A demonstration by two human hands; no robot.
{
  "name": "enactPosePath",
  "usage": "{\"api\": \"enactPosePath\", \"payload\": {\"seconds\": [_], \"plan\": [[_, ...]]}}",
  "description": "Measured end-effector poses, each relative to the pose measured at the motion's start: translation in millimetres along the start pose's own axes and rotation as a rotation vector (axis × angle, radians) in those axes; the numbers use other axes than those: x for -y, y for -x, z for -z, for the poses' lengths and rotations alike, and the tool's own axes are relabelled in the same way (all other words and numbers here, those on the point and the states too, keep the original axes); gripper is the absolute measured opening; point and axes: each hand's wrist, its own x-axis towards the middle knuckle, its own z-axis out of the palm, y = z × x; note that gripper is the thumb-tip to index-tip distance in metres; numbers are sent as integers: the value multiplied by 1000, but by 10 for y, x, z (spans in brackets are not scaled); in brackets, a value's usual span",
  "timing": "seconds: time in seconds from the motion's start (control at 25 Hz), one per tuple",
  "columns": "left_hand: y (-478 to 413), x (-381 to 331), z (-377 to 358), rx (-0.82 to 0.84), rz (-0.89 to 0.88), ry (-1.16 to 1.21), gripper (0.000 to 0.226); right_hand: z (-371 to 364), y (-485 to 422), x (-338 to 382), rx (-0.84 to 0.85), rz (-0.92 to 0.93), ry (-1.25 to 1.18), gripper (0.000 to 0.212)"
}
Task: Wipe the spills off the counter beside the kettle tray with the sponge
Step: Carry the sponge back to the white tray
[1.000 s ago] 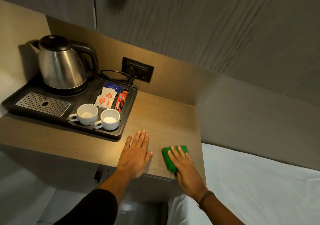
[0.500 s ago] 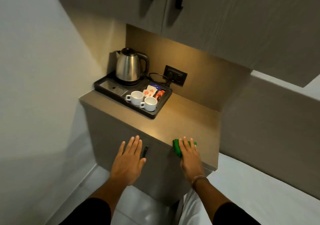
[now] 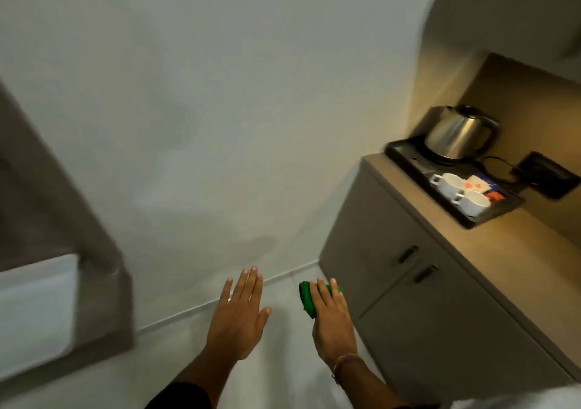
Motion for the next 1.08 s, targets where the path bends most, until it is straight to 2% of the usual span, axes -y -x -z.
{"api": "enactPosePath", "payload": {"seconds": [0.32, 0.44, 0.6, 0.8, 1.08], "plan": [[1704, 2309, 156, -34, 477, 40, 75, -1025, 12, 2942, 155, 442, -85, 93], [2153, 3109, 176, -33, 569, -1, 76, -1341, 35, 4006, 211, 519, -119, 89], [2365, 4062, 251, -37, 644, -3, 76, -1737, -127, 4965, 248, 547, -113, 85], [2229, 4921, 87, -45, 578, -20, 77, -2318, -499, 5549, 270, 525, -58, 77], [2134, 5151, -369, 22, 519, 12, 77, -2855, -558, 5513, 386, 528, 186, 85]]}}
